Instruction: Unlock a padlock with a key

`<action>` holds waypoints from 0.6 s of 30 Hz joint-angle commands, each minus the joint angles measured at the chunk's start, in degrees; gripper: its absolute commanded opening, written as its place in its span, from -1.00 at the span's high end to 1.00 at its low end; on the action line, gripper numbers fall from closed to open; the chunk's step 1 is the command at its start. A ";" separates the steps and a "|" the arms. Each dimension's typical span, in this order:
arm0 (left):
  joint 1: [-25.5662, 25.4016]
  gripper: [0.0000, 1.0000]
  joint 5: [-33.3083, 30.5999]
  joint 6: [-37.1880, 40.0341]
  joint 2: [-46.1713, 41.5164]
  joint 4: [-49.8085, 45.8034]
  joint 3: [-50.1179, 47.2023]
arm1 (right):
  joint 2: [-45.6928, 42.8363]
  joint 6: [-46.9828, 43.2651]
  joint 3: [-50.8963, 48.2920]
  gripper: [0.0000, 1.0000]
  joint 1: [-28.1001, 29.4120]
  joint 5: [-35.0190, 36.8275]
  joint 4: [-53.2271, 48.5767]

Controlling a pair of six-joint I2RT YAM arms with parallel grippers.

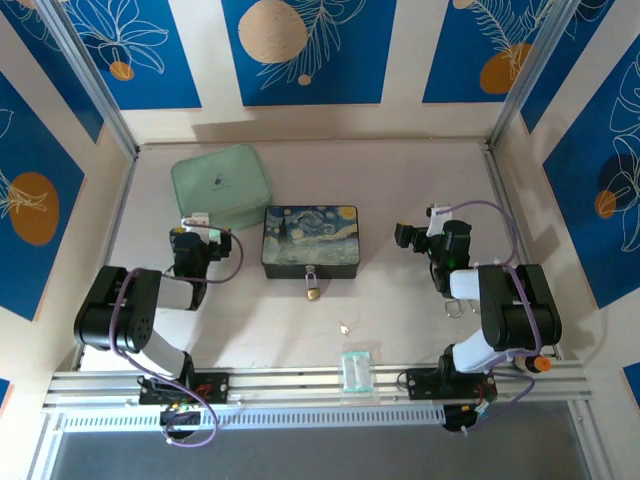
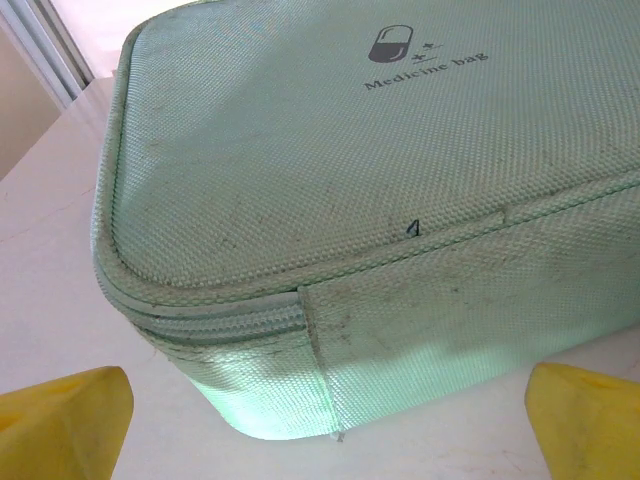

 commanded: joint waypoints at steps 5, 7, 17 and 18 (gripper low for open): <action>0.77 -1.00 1.72 0.45 0.09 1.77 0.45 | -0.23 -0.96 1.07 -0.99 -0.23 -0.71 0.09; 0.77 -1.00 1.77 0.46 0.11 1.78 0.44 | -0.23 -0.93 1.12 -0.99 -0.23 -0.76 0.09; 0.78 -1.00 1.90 0.24 0.13 1.30 0.62 | -0.17 -0.94 1.17 -0.99 -0.23 -0.76 0.07; 0.77 -1.00 1.90 0.36 0.12 1.43 0.54 | -0.21 -0.94 1.20 -0.99 -0.23 -0.74 -0.03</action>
